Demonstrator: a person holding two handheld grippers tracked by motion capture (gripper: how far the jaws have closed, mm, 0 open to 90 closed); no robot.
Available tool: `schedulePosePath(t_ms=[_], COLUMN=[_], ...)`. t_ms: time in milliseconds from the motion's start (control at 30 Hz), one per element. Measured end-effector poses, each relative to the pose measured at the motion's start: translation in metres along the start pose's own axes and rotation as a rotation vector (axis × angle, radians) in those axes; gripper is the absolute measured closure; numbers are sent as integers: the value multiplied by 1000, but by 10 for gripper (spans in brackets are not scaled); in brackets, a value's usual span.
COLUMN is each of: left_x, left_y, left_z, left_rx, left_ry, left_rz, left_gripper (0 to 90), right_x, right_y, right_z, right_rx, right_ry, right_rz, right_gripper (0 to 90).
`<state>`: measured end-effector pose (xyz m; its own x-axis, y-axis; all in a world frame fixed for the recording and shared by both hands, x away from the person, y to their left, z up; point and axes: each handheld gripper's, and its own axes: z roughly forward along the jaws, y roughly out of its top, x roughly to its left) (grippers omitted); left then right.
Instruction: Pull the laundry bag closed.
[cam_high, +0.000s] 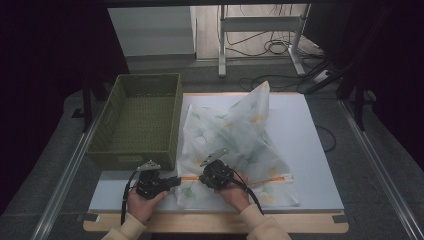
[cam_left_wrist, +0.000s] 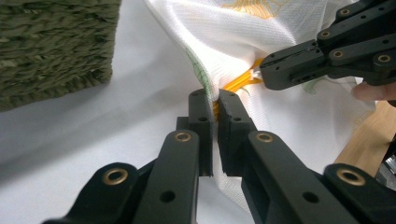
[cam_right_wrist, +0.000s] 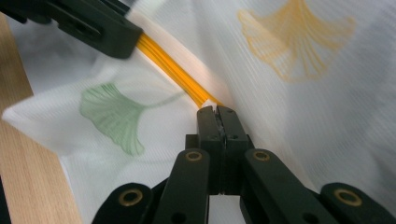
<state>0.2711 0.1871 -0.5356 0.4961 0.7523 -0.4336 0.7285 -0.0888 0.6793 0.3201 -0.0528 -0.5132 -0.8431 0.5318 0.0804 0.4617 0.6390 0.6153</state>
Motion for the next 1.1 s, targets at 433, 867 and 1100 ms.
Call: schedulePosePath(t_ms=[433,867,1100], left_x=[2,2,3], left_y=[-1,-1,-2], left_z=[-4,-5,-5], left_rx=[-2,-6,-6], left_ry=[-3,0,0], left_rz=[-7,-10,-13], left_gripper=[855,855,855], right_x=[-10,-20,-26], right_y=[-17,-34,-45], right_z=[-16,-37,-46], right_rx=[15,8,13], right_ry=[-46,-88,-105], right_rz=[20,43,70], right_gripper=[899,900,899])
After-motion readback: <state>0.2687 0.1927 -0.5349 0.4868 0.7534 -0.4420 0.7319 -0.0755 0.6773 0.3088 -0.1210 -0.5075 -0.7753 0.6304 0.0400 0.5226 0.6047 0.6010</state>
